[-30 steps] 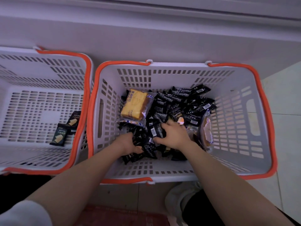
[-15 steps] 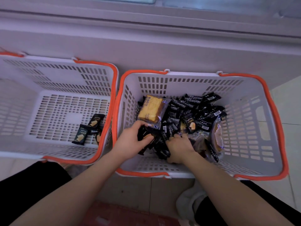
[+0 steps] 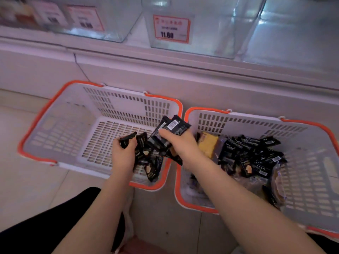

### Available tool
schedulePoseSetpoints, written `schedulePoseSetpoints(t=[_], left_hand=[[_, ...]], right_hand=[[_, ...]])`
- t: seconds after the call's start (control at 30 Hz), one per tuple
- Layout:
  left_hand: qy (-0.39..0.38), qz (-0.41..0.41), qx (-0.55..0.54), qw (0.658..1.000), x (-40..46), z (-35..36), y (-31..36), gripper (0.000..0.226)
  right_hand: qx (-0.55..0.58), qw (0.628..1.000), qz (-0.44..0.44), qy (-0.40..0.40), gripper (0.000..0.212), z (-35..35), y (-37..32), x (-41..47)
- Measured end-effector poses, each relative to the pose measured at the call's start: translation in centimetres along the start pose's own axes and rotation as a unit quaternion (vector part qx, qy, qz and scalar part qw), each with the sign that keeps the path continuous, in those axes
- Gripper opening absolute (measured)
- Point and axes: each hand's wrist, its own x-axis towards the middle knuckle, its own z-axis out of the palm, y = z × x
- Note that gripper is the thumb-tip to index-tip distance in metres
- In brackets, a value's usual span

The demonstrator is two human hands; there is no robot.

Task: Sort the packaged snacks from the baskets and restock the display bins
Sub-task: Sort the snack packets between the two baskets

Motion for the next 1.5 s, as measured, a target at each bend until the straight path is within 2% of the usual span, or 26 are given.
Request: schedulePoseSetpoints(t=[0.07, 0.17, 0.23, 0.33, 0.43, 0.53, 0.6, 0.67, 0.73, 0.8, 0.87, 1.0, 1.1, 1.2, 1.27, 1.33, 1.4, 1.5], left_hand=[[0.029, -0.046, -0.005, 0.999, 0.5, -1.5, -1.3, 0.016], [0.050, -0.068, 0.039, 0.996, 1.1, -2.6, -2.7, 0.019], [0.018, -0.045, 0.126, 0.991, 1.5, -2.5, -3.1, 0.029], [-0.091, -0.025, 0.199, 0.975, 1.4, -1.4, -3.4, 0.040], [-0.141, -0.001, 0.247, 0.959, 0.5, -0.2, -3.5, 0.039], [-0.160, 0.096, 0.255, 0.949, -1.1, 1.7, -2.8, 0.035], [-0.195, 0.179, 0.247, 0.932, -2.8, 3.4, -2.1, 0.030], [-0.263, 0.254, 0.260, 0.894, -4.8, 5.4, -1.9, 0.028], [-0.344, 0.306, 0.295, 0.837, -6.4, 7.2, -2.4, 0.027], [-0.408, 0.325, 0.351, 0.778, -7.5, 8.8, -3.4, 0.028], [-0.450, 0.312, 0.433, 0.716, -8.0, 10.4, -4.6, 0.031], [-0.457, 0.246, 0.608, 0.601, -8.4, 13.2, -6.7, 0.031], [-0.449, 0.210, 0.678, 0.543, -8.1, 14.6, -8.2, 0.030], [-0.452, 0.226, 0.715, 0.483, -7.6, 15.7, -9.5, 0.030], [-0.442, 0.225, 0.735, 0.462, -7.5, 16.2, -10.3, 0.033], [-0.423, 0.220, 0.751, 0.457, -7.4, 16.4, -11.2, 0.036], [-0.402, 0.212, 0.762, 0.460, -7.4, 16.6, -11.7, 0.039], [-0.391, 0.185, 0.760, 0.485, -7.3, 16.8, -11.8, 0.043]], right_hand=[[-0.002, 0.998, 0.066, 0.012, 0.008, 3.0, 1.3, 0.8], [-0.164, 0.981, 0.099, 0.045, 0.021, 5.3, 3.6, 1.7], [-0.286, 0.955, 0.075, 0.027, 0.034, 5.8, 4.2, 2.2], [-0.406, 0.913, 0.024, -0.003, 0.049, 5.8, 4.5, 2.4], [-0.406, 0.911, -0.070, -0.004, 0.043, 4.0, 4.5, 1.5], [-0.382, 0.908, -0.163, 0.055, 0.021, -0.4, 5.0, 0.1], [-0.392, 0.899, -0.159, 0.115, 0.017, -4.6, 6.1, -0.5], [-0.421, 0.886, -0.085, 0.177, 0.020, -9.1, 7.6, -0.9], [-0.451, 0.866, 0.029, 0.213, 0.025, -13.5, 9.4, -0.9], [-0.463, 0.854, 0.131, 0.200, 0.028, -16.8, 10.9, -0.9], [-0.474, 0.846, 0.198, 0.143, 0.028, -18.6, 12.1, -1.0], [-0.480, 0.849, 0.220, 0.040, 0.045, -18.4, 14.5, -1.2], [-0.521, 0.829, 0.201, 0.031, 0.059, -17.8, 15.7, -1.0], [-0.551, 0.809, 0.200, 0.030, 0.058, -18.4, 15.8, -0.4], [-0.563, 0.805, 0.187, 0.009, 0.051, -18.9, 15.8, 0.0], [-0.546, 0.818, 0.177, -0.001, 0.044, -19.4, 15.8, 0.1], [-0.514, 0.842, 0.163, 0.006, 0.034, -19.9, 15.7, 0.1], [-0.481, 0.867, 0.127, 0.041, 0.028, -21.0, 15.1, 0.2]])
